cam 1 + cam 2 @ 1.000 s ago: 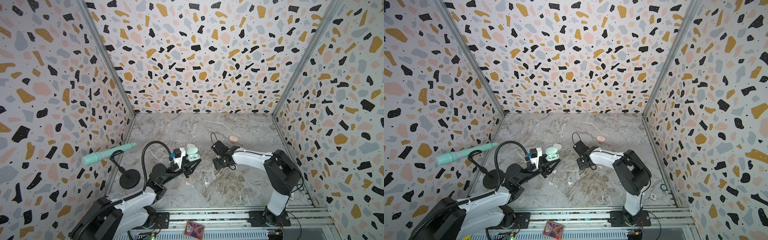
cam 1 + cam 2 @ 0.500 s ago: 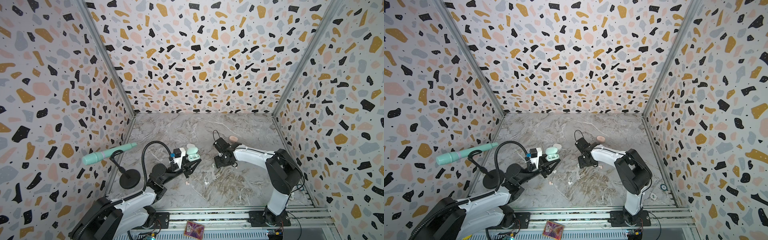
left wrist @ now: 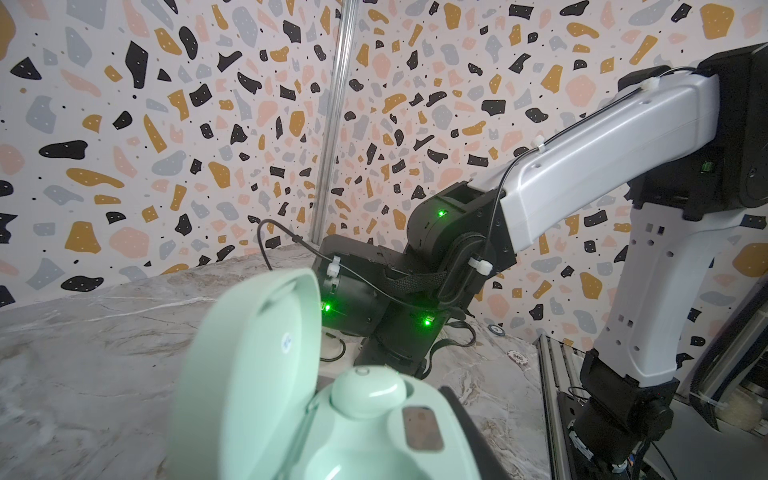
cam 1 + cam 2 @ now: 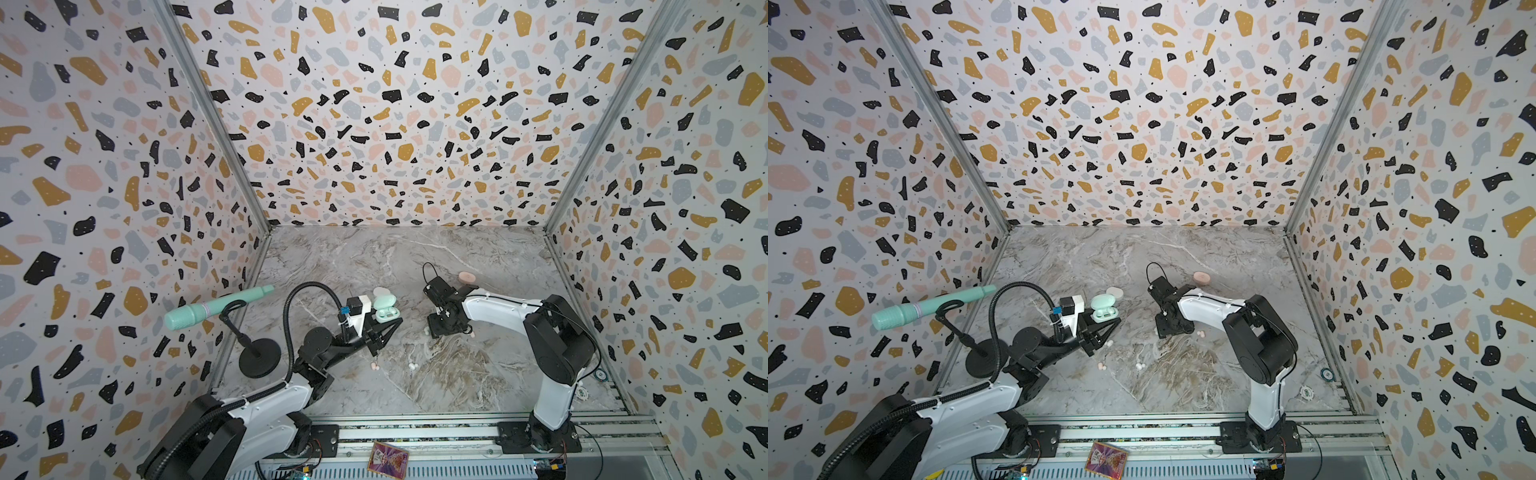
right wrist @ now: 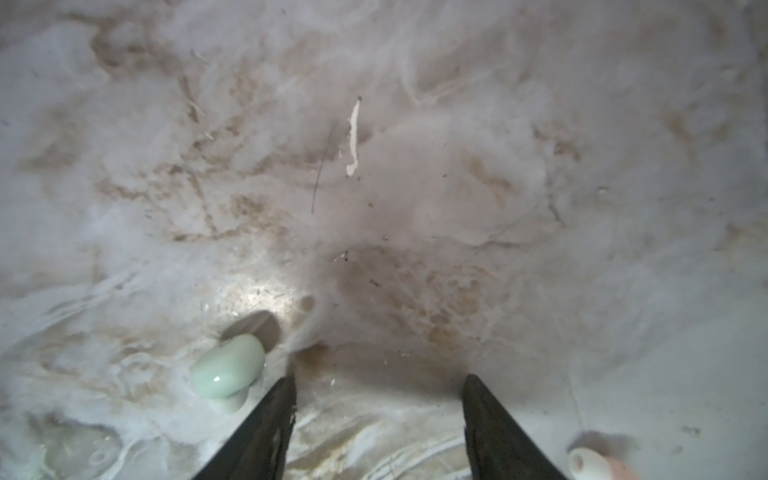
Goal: Insert the wireless bluetooth earbuds into the charging case
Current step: 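Lower the open right gripper around the second mint-green earbud, then close the right gripper on the second mint-green earbud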
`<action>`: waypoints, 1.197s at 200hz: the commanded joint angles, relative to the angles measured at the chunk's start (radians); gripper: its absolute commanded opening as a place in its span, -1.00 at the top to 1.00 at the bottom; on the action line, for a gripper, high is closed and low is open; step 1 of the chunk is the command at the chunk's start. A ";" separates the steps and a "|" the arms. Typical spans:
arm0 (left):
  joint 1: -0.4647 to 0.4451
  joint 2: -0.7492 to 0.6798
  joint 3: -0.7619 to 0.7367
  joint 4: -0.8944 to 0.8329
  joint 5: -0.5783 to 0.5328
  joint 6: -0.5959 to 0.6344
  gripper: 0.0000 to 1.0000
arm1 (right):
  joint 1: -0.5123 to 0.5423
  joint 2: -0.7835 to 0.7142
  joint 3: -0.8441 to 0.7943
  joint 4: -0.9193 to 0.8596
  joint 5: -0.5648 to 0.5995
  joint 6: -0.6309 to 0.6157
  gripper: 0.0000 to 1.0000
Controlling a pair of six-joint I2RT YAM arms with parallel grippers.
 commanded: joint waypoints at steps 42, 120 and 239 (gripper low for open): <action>0.006 -0.014 0.012 0.072 0.012 -0.010 0.60 | -0.004 0.038 0.057 -0.024 -0.015 -0.003 -0.30; 0.006 -0.013 0.014 0.067 0.012 -0.011 0.59 | -0.024 -0.079 0.063 -0.038 -0.067 0.125 -0.21; 0.006 -0.022 0.009 0.069 0.011 -0.014 0.59 | 0.026 0.016 0.116 0.008 -0.149 0.201 0.03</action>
